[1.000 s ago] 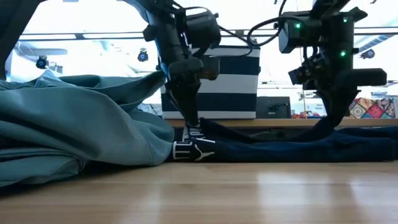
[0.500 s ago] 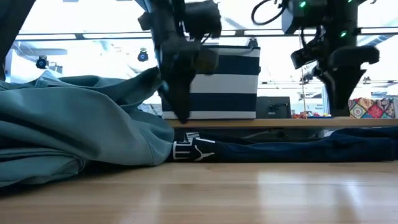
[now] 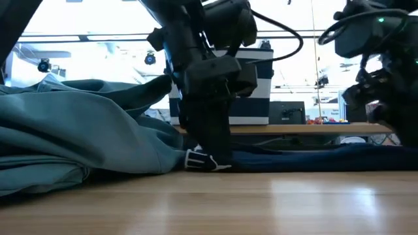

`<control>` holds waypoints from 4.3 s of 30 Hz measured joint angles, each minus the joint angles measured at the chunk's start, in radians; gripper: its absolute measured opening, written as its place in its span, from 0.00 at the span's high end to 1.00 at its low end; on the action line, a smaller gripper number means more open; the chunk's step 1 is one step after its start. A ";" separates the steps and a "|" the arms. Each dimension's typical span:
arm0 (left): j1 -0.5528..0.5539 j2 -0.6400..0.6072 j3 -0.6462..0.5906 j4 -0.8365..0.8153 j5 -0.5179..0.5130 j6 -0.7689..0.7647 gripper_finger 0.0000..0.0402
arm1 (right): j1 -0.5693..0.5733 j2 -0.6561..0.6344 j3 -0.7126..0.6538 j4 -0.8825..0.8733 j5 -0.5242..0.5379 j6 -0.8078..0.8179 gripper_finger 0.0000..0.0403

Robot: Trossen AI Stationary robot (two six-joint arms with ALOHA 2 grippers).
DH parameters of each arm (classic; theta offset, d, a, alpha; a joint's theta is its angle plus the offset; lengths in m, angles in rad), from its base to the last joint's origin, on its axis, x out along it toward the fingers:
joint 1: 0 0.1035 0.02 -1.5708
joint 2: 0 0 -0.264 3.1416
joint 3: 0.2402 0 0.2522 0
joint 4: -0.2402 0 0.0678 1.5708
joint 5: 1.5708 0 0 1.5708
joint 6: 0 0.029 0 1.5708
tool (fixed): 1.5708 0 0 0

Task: Fold Laundry from Bin
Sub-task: Fold the black underwear

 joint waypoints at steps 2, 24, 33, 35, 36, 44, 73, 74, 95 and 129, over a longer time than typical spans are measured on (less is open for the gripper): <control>-0.014 -0.006 -0.001 -0.006 0.008 0.000 0.63 | 0.020 -0.014 -0.004 -0.001 -0.036 0.015 0.52; -0.023 -0.061 -0.008 -0.063 0.011 -0.013 0.63 | -0.266 0.034 0.024 0.185 0.039 0.269 0.69; -0.033 -0.062 -0.008 -0.069 0.009 -0.027 0.63 | -0.355 -0.072 0.095 -0.016 0.282 0.282 0.70; -0.033 -0.062 -0.008 -0.069 0.009 -0.026 0.63 | -0.359 -0.094 0.103 -0.021 0.285 0.273 0.70; -0.033 -0.062 -0.008 -0.069 0.009 -0.026 0.63 | -0.359 -0.103 0.103 -0.024 0.277 0.274 0.70; -0.026 -0.086 0.010 -0.093 0.009 -0.057 0.63 | -0.108 -0.108 0.103 -0.020 0.122 0.288 0.71; 0.151 -0.096 0.059 -0.144 0.036 -0.213 0.63 | 0.085 -0.062 0.149 -0.515 0.245 0.224 0.69; 0.149 -0.107 0.076 -0.139 0.037 -0.213 0.63 | 0.073 -0.092 0.152 -0.496 0.245 0.231 0.69; 0.132 -0.082 0.131 -0.154 -0.060 -0.184 0.63 | -0.261 0.059 0.049 -0.178 0.443 0.333 0.73; 0.033 0.009 0.327 -0.068 0.003 -0.223 0.63 | -0.253 -0.076 0.259 -0.237 0.312 0.281 0.70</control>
